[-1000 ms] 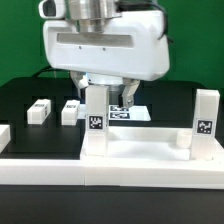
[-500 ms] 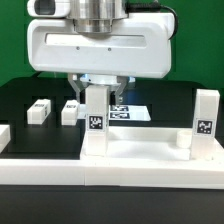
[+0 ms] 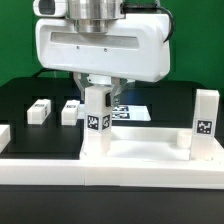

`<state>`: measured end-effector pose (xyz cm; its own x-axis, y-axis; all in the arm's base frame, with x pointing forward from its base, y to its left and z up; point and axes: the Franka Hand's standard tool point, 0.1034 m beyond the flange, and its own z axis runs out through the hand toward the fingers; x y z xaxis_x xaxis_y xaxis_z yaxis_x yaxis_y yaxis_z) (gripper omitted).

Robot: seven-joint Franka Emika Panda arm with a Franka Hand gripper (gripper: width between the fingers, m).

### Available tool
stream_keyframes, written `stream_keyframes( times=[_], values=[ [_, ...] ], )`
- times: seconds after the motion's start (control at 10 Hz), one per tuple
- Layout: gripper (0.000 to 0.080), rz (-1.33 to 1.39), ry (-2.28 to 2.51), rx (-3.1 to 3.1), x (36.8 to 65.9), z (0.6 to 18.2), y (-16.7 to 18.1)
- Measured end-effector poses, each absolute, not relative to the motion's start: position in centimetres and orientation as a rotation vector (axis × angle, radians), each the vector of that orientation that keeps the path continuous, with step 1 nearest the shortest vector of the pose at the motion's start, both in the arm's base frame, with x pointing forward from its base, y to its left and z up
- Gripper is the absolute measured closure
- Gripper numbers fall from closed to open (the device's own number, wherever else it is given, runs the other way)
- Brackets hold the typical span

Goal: Assemble desk

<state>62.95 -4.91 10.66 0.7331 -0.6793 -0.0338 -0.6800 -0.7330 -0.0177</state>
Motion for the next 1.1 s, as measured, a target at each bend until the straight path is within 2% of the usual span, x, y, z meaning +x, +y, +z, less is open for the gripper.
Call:
stream_keyframes(
  times=[0.5, 0.8, 1.0, 1.1],
  values=[
    [0.0511, 0.084, 2.051, -2.161, 63.10, 10.64, -5.10],
    [0.0511, 0.101, 2.314, -1.866, 63.31, 10.64, -5.26],
    [0.0510, 0.091, 2.250, -1.958, 63.22, 10.57, -5.22],
    [0.0320, 0.080, 2.107, -2.132, 63.07, 10.55, -5.00]
  ],
)
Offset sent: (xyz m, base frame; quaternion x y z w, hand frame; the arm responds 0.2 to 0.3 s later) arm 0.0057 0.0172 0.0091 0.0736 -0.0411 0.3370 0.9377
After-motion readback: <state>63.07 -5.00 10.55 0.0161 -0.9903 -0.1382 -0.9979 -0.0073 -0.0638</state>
